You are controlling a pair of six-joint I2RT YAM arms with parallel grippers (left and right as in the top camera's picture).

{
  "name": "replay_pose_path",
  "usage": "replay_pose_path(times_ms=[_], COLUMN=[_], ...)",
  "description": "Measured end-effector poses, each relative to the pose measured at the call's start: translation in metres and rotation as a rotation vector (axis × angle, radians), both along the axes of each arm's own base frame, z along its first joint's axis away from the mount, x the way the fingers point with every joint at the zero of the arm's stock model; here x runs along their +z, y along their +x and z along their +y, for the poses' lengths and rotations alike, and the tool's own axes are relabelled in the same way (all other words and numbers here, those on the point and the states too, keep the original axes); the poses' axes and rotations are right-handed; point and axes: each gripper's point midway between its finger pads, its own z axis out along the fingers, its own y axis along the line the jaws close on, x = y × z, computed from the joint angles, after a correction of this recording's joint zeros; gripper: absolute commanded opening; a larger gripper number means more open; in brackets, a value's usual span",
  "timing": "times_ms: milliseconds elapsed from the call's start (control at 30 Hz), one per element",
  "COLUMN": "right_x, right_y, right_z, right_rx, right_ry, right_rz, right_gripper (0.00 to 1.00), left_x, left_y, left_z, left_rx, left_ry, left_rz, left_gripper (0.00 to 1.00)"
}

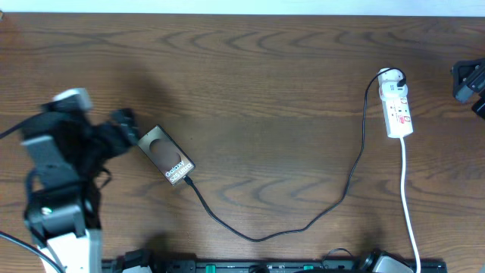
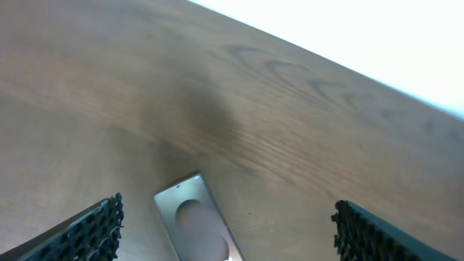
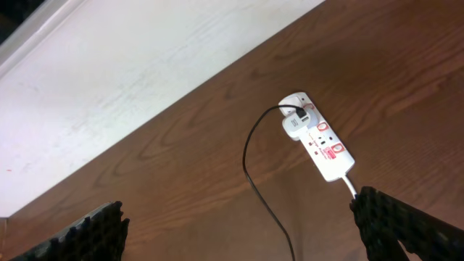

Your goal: Plug charger to phone and switch on socket

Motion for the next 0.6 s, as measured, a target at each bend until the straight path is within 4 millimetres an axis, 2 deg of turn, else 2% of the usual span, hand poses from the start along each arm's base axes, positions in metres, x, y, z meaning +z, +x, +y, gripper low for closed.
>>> replay_pose_path(times_ms=[67,167,267,400,600], right_x=[0.0,0.0,0.0,-0.001,-0.001], right_y=[0.0,0.0,0.0,0.0,0.0], right_z=[0.0,0.0,0.0,0.0,0.0], right_rx=[0.0,0.0,0.0,0.0,-0.001], right_ry=[0.0,0.0,0.0,0.001,0.001], right_rz=[0.0,0.0,0.0,0.003,0.003], right_gripper=[0.99,0.99,0.99,0.99,0.99], left_x=[0.008,0.019,0.031,0.035,0.02], left_y=[-0.004,-0.019,-0.03,-0.037,-0.043], left_z=[-0.021,-0.041,-0.039,-0.027,-0.018], left_rx=[-0.053,-0.092,-0.061,0.019,0.099], left_ry=[0.071,0.148,0.172,0.168,0.13], left_rz=[-0.028,-0.112,-0.245,-0.459,-0.808], left_gripper=[0.91,0.91,0.91,0.91,0.91])
